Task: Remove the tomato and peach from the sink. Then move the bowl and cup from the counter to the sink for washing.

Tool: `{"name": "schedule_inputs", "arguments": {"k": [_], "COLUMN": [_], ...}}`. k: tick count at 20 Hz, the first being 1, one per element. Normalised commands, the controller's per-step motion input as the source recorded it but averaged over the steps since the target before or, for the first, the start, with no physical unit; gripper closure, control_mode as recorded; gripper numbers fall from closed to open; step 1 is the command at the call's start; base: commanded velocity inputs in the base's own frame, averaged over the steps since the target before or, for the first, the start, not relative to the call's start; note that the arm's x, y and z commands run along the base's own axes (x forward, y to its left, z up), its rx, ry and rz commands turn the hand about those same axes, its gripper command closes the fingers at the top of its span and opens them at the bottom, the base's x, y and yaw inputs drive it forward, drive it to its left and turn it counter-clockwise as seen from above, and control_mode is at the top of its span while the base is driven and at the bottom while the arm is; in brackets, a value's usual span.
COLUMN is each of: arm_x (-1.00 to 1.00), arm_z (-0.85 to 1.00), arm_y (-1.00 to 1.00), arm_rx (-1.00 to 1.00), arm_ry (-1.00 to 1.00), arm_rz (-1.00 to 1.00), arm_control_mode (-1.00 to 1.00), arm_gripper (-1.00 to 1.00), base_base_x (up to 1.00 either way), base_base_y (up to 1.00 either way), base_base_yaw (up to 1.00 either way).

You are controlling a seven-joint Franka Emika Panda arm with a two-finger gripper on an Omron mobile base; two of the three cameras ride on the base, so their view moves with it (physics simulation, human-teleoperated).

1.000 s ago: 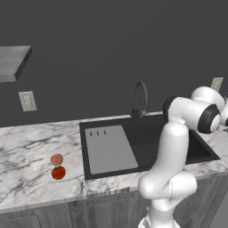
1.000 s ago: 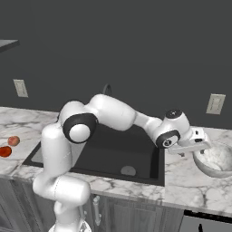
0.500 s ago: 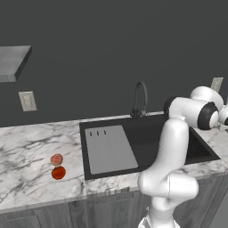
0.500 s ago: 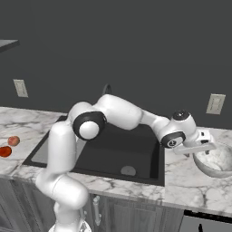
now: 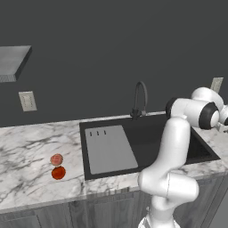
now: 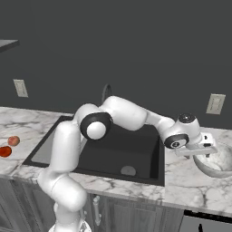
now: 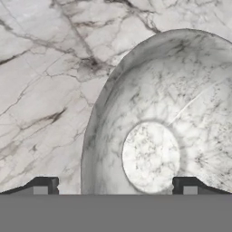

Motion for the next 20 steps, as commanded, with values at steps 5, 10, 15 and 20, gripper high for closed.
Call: {"name": "schedule_inputs", "arguments": {"k": [5,10,15,20], "arm_x": [0.11,0.09,0.05,0.0], "arm_z": [-0.19,-0.2,-0.18,-0.12], "arm_y": [-0.02,-0.01,-0.03,-0.04], "arm_rx": [0.02,0.0,0.0,0.0], "arm_ry": [0.0,0.02,0.04,0.07], "arm_rz": [0.0,0.0,0.0,0.0], "arm_control_mode": [-1.0,-1.0,-1.0,-1.0], "arm_gripper": [-1.0,1.0,1.0,1.0], "base_base_x": [0.0,0.0,0.0,0.0], "base_base_y": [0.0,0.0,0.0,0.0], "base_base_yaw": [0.0,0.0,0.0,0.0]}}
